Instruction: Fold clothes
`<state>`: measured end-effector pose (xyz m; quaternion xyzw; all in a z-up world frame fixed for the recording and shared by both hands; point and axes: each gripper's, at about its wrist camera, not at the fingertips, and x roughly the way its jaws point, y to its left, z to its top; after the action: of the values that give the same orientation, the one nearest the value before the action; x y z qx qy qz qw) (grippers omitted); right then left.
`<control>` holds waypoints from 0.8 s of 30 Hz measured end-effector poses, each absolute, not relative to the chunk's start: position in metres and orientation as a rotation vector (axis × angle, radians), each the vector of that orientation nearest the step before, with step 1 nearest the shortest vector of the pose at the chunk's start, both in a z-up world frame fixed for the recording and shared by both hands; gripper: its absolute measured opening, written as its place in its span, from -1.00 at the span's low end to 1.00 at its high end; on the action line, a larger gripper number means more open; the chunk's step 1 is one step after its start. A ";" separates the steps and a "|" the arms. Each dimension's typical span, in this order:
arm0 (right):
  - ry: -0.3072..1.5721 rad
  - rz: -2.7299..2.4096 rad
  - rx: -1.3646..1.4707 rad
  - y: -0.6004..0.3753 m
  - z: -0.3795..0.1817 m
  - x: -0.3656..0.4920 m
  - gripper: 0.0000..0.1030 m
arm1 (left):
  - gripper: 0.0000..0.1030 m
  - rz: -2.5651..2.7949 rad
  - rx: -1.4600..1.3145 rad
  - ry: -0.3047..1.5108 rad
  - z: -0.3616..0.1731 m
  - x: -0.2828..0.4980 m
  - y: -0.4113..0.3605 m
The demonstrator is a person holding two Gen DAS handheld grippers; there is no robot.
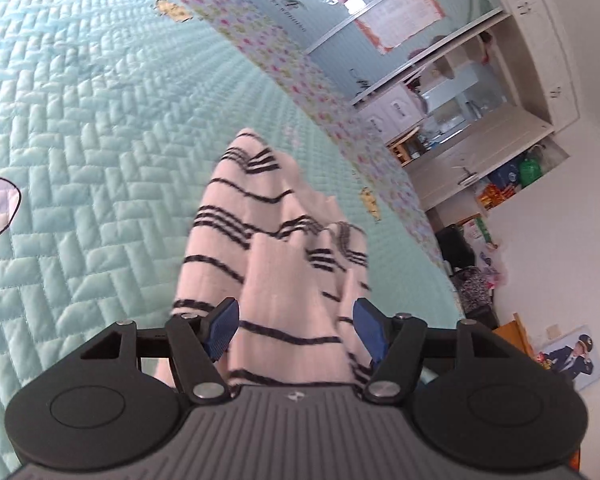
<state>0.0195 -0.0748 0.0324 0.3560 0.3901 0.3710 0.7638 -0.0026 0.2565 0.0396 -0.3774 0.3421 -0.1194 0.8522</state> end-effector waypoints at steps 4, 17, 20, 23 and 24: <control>0.922 0.757 0.648 -0.046 0.029 0.054 0.00 | 0.28 -0.263 -0.766 0.747 0.029 0.012 0.250; 1.082 0.680 0.593 -0.032 0.016 0.078 -0.27 | 0.00 -0.293 -0.776 0.767 0.019 0.020 0.253; 1.060 0.729 0.575 -0.026 0.016 0.075 -0.37 | -0.14 -0.295 -0.767 0.768 0.019 0.021 0.251; 1.011 0.781 0.550 -0.024 0.023 0.068 -0.87 | -0.62 -0.296 -0.733 0.766 0.020 0.021 0.248; 0.991 0.784 0.539 -0.024 0.025 0.066 -0.87 | -0.71 -0.300 -0.726 0.764 0.020 0.021 0.247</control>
<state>0.0661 -0.0238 0.0253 0.2488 0.4574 0.3617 0.7733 0.0214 0.2471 0.0205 -0.3451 0.3631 -0.1426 0.8537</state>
